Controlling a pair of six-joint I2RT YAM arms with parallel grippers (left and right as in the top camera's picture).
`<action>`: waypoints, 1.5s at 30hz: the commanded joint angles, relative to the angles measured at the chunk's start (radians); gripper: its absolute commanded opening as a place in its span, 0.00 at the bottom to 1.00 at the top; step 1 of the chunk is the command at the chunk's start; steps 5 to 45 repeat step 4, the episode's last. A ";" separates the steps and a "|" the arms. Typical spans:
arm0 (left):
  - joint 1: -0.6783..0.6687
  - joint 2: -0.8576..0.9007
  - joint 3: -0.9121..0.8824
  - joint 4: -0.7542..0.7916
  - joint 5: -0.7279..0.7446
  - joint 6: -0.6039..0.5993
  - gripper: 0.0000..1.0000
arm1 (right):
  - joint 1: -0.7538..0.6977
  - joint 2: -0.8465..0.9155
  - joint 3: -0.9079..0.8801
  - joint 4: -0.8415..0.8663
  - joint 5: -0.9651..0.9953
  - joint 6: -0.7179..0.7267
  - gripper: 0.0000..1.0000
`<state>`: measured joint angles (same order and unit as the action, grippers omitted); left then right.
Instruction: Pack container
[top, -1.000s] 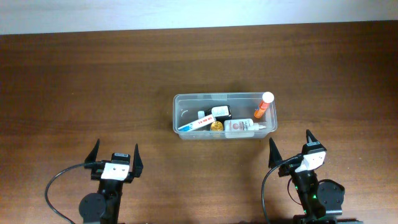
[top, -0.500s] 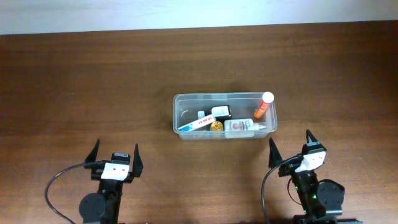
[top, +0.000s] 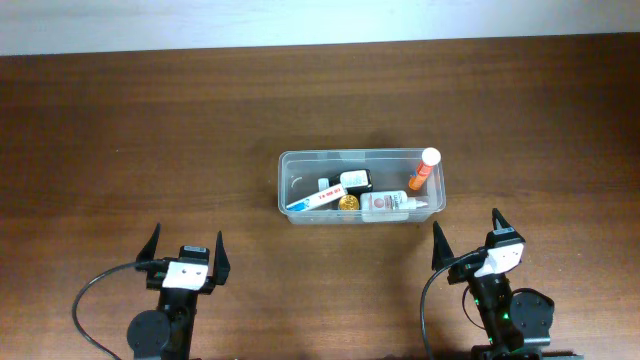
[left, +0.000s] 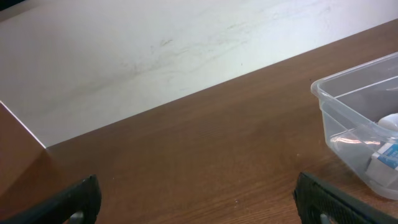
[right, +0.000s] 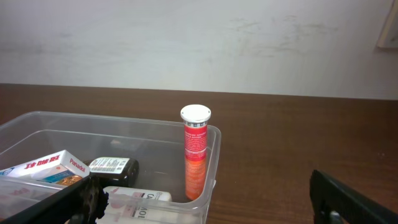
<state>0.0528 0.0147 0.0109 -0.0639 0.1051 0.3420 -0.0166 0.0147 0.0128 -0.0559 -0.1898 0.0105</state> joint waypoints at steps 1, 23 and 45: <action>0.004 -0.010 -0.002 -0.005 0.011 0.011 0.99 | 0.010 -0.011 -0.007 -0.003 -0.006 -0.007 0.98; 0.004 -0.010 -0.002 -0.005 0.011 0.011 1.00 | 0.010 -0.011 -0.007 -0.003 -0.006 -0.007 0.99; 0.004 -0.010 -0.002 -0.005 0.011 0.011 1.00 | 0.010 -0.011 -0.007 -0.003 -0.006 -0.007 0.99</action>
